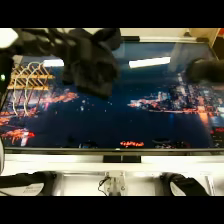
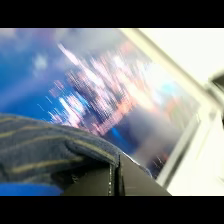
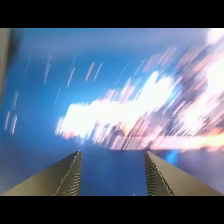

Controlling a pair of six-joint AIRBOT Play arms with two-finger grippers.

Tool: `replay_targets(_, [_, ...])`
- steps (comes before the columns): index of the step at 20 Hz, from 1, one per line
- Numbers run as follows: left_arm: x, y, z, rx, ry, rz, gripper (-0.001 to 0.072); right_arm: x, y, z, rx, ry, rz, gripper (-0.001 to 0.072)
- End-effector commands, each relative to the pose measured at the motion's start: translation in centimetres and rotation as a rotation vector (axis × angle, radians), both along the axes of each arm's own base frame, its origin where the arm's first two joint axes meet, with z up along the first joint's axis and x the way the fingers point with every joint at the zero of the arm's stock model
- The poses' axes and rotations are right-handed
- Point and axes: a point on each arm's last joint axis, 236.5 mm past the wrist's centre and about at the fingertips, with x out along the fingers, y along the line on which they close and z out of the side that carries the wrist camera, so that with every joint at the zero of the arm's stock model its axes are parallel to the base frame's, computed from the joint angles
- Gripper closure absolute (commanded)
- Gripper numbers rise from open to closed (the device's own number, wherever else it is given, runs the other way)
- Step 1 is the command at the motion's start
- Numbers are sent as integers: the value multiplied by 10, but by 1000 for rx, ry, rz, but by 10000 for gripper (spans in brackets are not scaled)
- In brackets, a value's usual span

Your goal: Fold the shirts.

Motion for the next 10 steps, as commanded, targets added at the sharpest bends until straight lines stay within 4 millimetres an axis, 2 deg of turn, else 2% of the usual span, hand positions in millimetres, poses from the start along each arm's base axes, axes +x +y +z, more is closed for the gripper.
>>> replay_targets(1, [-83,-75,-22,36,46,-92,654,-44,-45,106,-29,-328,-142,206])
replay_targets(3, [-110,-125,-68,42,97,-119,653,-66,-49,119,-19,-370,-146,206])
replay_targets(5, [-130,-159,-118,61,218,-110,653,-77,-51,111,-17,-331,-155,206])
replay_targets(6, [-138,-171,-141,93,254,-123,652,-80,-52,104,-20,-298,-158,206])
replay_targets(8, [-141,-177,-167,138,284,-133,630,-75,-49,88,-25,-229,-150,206])
replay_targets(9, [-133,-171,-168,148,290,-123,436,-70,-46,80,-26,-197,-143,206])
replay_targets(10, [-120,-158,-165,160,297,-105,115,-62,-41,70,-21,-158,-132,205])
